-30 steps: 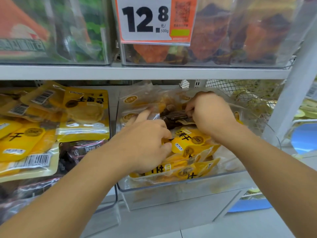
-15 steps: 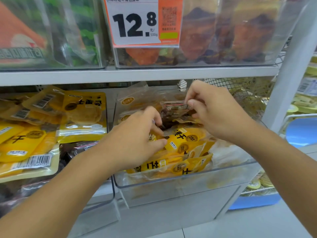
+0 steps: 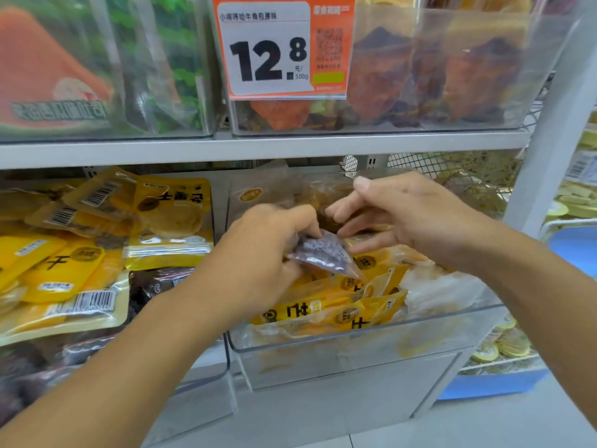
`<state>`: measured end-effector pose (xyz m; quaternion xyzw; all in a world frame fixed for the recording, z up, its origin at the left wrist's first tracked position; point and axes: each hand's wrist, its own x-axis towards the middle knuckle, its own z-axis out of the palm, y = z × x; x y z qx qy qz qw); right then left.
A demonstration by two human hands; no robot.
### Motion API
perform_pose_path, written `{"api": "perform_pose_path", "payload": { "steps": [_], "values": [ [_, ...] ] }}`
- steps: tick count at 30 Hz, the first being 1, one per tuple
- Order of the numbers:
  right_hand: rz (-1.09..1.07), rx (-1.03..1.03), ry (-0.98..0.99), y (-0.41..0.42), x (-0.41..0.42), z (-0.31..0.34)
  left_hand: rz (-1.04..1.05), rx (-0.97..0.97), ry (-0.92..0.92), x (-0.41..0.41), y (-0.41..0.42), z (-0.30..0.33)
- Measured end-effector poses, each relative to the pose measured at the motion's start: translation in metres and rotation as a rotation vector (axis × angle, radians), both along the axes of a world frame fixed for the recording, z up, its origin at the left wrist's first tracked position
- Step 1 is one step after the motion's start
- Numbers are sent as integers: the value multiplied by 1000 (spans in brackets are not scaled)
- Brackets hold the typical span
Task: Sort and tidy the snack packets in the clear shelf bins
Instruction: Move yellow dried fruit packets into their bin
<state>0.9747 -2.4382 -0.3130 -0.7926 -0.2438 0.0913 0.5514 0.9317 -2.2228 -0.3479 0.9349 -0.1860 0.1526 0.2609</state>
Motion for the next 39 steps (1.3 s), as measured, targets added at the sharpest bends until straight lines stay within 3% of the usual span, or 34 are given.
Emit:
{"api": "perform_pose_path", "payload": {
  "steps": [2,4,7,11,14,22,32,39],
  "values": [
    [-168,-330,-289,10,24,-7,7,65,48,-3,1,-2],
    [-141,-715,-516,24,46,-13,4,89,70,-5,2,-4],
    [-25,-1063,-432,44,74,-25,5,109,94,-4,4,-5],
    [-5,-1166,-426,56,92,-40,14,118,101,-1,4,-6],
    [-81,-1121,-495,61,96,-44,17,109,107,0,2,-6],
    [-93,-978,-439,45,83,-25,38,124,104,-1,2,-8],
    [-235,-400,-198,-9,18,9,39,84,121,-5,1,-3],
    [-306,-175,-230,-52,-13,-2,35,-87,-39,-7,3,-8]
  ]
}}
